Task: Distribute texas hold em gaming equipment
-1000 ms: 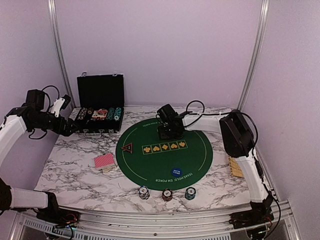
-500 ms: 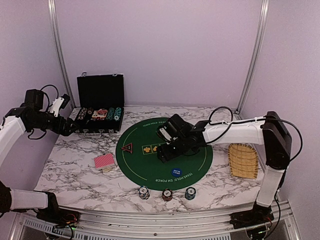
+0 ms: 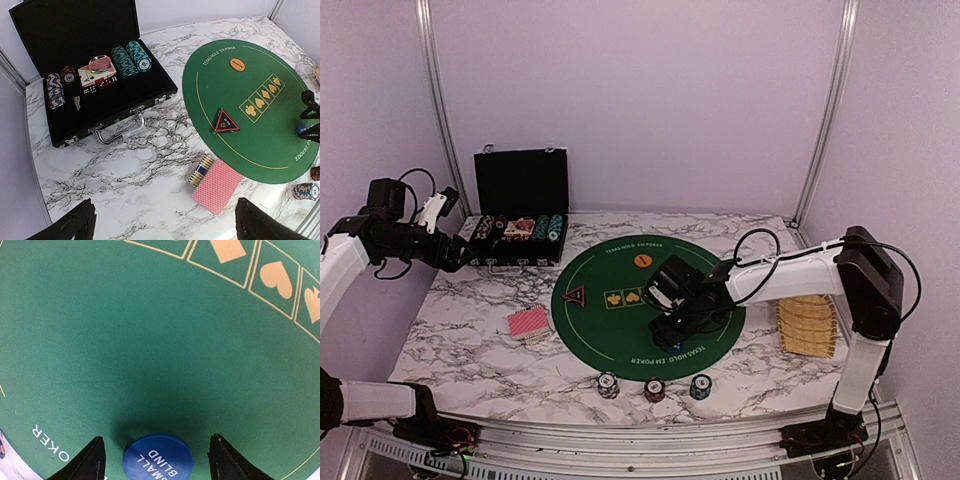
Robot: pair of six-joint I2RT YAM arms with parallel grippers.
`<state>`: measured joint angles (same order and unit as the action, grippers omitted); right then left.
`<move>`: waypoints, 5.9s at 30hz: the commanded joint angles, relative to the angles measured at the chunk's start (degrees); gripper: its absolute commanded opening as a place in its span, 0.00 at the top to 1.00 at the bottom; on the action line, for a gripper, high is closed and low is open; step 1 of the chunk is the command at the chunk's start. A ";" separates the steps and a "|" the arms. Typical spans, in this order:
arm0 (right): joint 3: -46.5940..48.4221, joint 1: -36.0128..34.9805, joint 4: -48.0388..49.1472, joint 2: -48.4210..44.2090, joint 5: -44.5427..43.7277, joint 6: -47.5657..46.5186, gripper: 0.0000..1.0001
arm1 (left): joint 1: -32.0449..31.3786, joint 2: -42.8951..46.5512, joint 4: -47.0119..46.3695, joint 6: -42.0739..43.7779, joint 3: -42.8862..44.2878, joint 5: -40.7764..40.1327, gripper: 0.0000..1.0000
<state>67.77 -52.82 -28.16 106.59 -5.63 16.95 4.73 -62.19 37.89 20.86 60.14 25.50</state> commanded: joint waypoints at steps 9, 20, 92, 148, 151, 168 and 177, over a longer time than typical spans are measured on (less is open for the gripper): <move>3.11 -0.05 0.54 2.93 -0.48 -0.71 0.43 | 0.22 0.86 1.67 -0.04 -0.37 1.31 0.01; -0.82 0.00 -1.70 0.04 -3.61 -0.69 0.56 | 0.22 0.30 1.75 0.23 -0.02 1.62 0.01; 28.09 -21.01 -18.46 12.00 4.13 -2.49 0.11 | 0.16 1.61 2.27 1.10 0.24 0.51 0.01; 53.43 -7.44 -17.60 27.76 1.71 -5.37 0.78 | 0.24 1.55 2.61 1.66 0.15 0.51 0.01; 57.32 -6.62 -17.37 31.54 2.17 -4.95 0.78 | 0.21 1.55 2.62 1.72 0.07 0.68 0.01; 62.79 -5.20 -12.46 39.70 3.43 -2.47 0.77 | 0.19 0.92 2.53 1.90 0.33 1.40 0.01; 62.02 -4.86 -12.25 40.63 4.83 -1.90 0.63 | 0.27 0.93 2.63 2.10 0.24 1.44 0.01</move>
<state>127.81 -58.19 -41.71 145.91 -1.85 13.78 4.73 -61.67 38.92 22.15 60.14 25.96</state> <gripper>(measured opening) 0.406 0.989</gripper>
